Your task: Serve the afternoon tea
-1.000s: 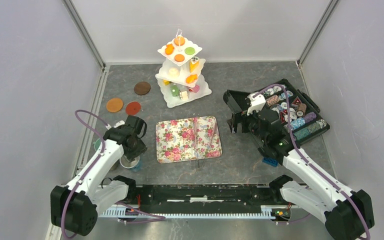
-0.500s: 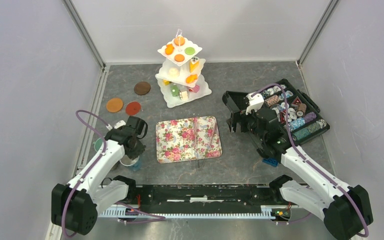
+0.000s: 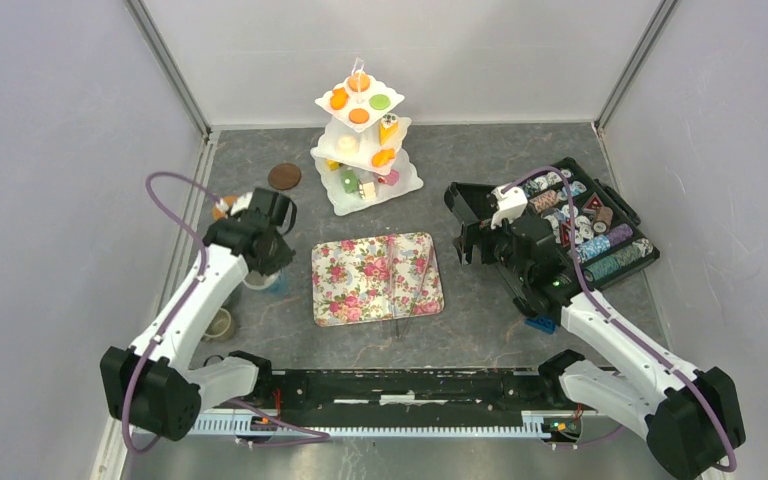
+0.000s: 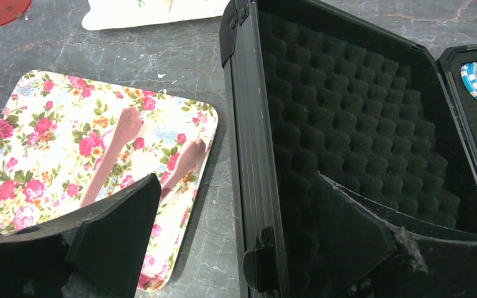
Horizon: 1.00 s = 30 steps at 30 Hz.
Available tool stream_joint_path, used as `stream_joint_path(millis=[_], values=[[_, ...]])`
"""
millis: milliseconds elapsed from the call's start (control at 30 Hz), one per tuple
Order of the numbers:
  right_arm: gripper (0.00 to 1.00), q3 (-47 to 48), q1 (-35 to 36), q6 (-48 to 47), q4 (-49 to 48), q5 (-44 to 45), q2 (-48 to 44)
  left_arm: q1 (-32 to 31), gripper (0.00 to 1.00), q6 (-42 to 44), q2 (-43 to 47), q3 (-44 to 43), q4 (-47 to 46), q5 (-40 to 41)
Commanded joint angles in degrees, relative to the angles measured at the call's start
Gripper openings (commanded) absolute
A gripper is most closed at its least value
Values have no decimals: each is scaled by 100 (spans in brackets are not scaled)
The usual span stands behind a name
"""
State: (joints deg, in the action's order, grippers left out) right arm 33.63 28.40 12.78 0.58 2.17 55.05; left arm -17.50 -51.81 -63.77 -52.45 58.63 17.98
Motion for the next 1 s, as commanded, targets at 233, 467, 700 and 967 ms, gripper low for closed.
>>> stream_joint_path(millis=[233,467,700,967], values=[[98,162,5,62,152,66,26,418,2,1655,-2461,-3585,-788,838],[98,39,6,55,364,299,-306,977,2,1487,-4285,-5708,-827,249],[98,-15,-1,44,491,466,-422,1187,2,1583,-5657,-7395,-736,116],[98,57,-1,21,574,593,-449,1271,5,2073,-6701,-8302,-792,112]])
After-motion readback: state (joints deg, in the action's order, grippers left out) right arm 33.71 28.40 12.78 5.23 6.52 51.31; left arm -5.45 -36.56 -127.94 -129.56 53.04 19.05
